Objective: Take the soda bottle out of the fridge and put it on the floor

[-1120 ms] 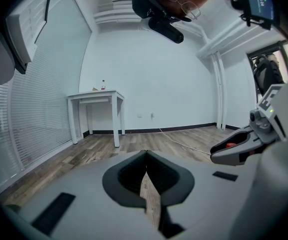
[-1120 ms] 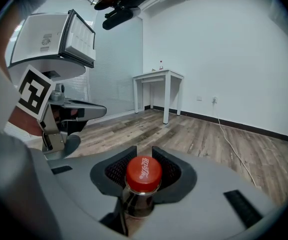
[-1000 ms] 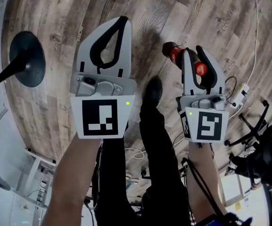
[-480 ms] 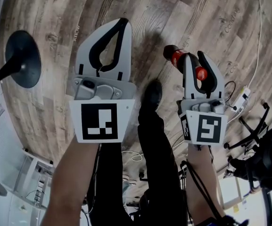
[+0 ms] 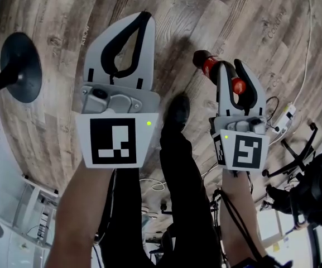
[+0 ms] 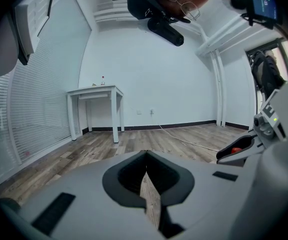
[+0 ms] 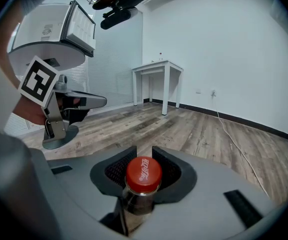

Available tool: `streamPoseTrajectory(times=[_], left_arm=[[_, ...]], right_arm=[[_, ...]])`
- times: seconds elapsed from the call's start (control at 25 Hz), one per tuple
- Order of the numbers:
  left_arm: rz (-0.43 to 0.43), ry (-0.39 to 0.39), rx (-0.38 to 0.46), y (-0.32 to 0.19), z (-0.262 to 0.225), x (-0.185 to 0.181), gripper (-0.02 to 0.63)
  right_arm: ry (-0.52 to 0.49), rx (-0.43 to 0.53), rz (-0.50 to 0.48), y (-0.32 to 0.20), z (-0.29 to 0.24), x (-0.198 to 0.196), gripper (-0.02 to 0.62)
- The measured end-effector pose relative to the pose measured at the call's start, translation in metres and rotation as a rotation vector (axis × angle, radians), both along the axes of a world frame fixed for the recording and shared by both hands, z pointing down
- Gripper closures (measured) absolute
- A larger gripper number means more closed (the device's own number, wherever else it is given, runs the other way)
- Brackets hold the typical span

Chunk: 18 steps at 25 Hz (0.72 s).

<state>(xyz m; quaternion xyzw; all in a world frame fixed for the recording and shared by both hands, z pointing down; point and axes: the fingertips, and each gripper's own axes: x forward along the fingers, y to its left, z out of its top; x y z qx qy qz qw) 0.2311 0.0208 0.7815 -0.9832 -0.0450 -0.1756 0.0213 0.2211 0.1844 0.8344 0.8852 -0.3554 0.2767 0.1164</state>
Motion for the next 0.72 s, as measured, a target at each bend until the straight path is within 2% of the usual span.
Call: streamPoseTrajectory(times=[0.32,0.72], left_arm=[[0.024,0.009,-0.001,0.006,0.008,-0.001,0.589],[0.017,-0.006,0.0,0.01,0.026,-0.013,0.589]], right_arm=[[-0.006,-0.009,0.032,0.009,0.024,-0.005,0.485],[-0.023,-0.03,0.026,0.013,0.053,-0.012,0.485]])
